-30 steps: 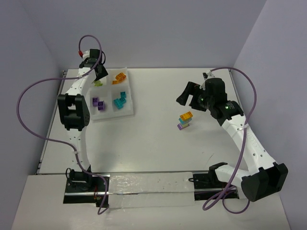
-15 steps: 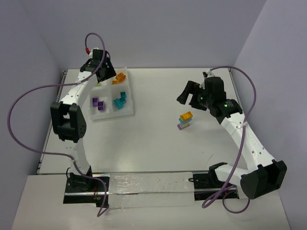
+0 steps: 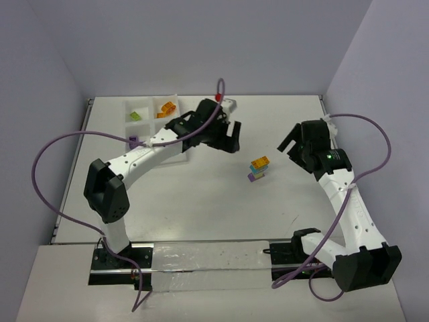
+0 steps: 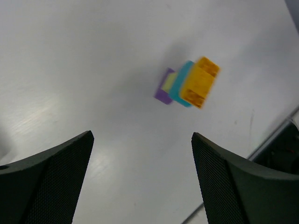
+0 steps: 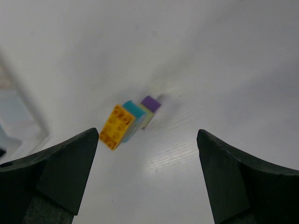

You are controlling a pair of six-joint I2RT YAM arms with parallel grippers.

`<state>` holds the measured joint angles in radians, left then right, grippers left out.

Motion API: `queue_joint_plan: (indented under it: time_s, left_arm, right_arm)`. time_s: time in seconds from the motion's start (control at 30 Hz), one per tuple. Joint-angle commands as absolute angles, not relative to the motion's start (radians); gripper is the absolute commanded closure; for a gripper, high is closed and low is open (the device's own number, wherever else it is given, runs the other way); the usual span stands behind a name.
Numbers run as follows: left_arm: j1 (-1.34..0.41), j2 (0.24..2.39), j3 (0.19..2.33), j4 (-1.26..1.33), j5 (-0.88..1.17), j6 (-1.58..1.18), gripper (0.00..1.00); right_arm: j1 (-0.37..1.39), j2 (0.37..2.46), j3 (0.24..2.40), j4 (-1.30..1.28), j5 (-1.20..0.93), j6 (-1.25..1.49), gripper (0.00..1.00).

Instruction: Sort the legos into containers by color

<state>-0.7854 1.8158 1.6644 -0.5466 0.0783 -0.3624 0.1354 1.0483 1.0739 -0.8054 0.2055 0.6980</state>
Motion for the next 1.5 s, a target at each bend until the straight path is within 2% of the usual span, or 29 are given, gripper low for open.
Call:
queue_joint_plan:
  time_s: [0.0,0.23,0.4,0.73,0.87,0.93,1.07,1.47]
  left_arm:
    - [-0.851,1.869,1.789,-0.564,0.170,-0.230,0.07]
    - [-0.948,2.057,2.031,-0.668,0.175,-0.127,0.04]
    - [-0.975,2.143,2.112,-0.662,0.136,-0.114,0.04]
    - [-0.983,2.201,2.094,-0.576,0.033,-0.139,0.06]
    - [-0.983,2.221,2.091,-0.589,0.038,-0.126,0.13]
    - [-0.985,2.230,2.089,-0.604,0.050,-0.117,0.19]
    - [-0.988,2.230,2.074,-0.603,0.067,-0.111,0.23]
    - [-1.017,2.252,2.082,-0.608,0.041,-0.095,0.26]
  right_arm:
    - [0.051,1.007,1.013,-0.941,0.376,0.830,0.06]
    - [0.008,0.944,0.954,-0.961,0.425,0.897,0.05]
    - [-0.025,0.940,0.975,-0.964,0.434,0.874,0.03]
    - [-0.031,0.950,0.976,-0.932,0.375,0.843,0.03]
    - [-0.031,0.961,0.985,-0.919,0.368,0.832,0.03]
    - [-0.032,0.965,0.985,-0.915,0.361,0.828,0.03]
    - [-0.032,0.966,0.982,-0.905,0.344,0.827,0.03]
    - [-0.032,0.971,0.982,-0.883,0.318,0.807,0.03]
